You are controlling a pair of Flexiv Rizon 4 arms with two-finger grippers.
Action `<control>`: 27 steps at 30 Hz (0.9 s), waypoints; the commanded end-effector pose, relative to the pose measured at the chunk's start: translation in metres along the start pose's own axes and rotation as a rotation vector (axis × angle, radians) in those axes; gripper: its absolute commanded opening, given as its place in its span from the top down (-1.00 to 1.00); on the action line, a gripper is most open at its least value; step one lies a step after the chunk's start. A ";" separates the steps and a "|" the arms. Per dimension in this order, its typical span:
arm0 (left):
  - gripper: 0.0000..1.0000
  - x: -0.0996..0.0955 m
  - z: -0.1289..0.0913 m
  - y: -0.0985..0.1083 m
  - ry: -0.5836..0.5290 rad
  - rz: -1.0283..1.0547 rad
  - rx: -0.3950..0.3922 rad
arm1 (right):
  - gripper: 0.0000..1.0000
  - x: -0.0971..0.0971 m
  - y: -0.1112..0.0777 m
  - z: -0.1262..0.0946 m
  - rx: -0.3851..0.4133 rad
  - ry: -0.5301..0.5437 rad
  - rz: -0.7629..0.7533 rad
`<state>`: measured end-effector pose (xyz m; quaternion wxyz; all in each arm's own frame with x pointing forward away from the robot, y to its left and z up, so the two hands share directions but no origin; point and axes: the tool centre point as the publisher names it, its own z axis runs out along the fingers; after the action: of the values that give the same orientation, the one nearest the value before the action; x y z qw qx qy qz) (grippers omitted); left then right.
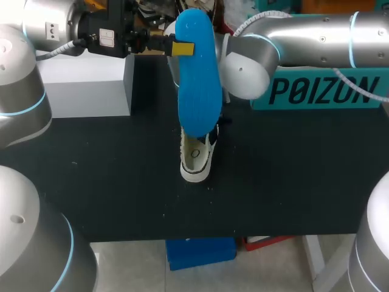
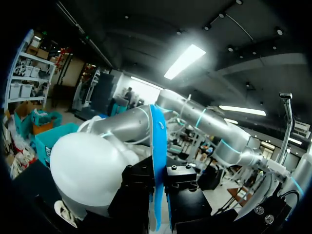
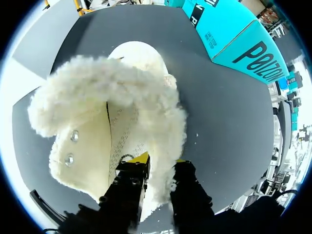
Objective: Take the shoe out of the shoebox, open the shoe tongue, remove and reinsert the insole, then place the shoe into the shoebox
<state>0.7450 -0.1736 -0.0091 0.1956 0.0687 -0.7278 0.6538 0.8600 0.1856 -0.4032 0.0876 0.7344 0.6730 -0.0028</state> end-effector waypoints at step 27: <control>1.00 0.000 0.002 0.001 -0.003 0.001 0.001 | -1.00 -0.036 0.002 -0.097 0.002 0.724 -0.086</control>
<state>0.7450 -0.1736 -0.0091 0.1955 0.0687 -0.7278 0.6538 0.8557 0.1766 -0.3052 -0.0754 0.6844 0.7064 0.1637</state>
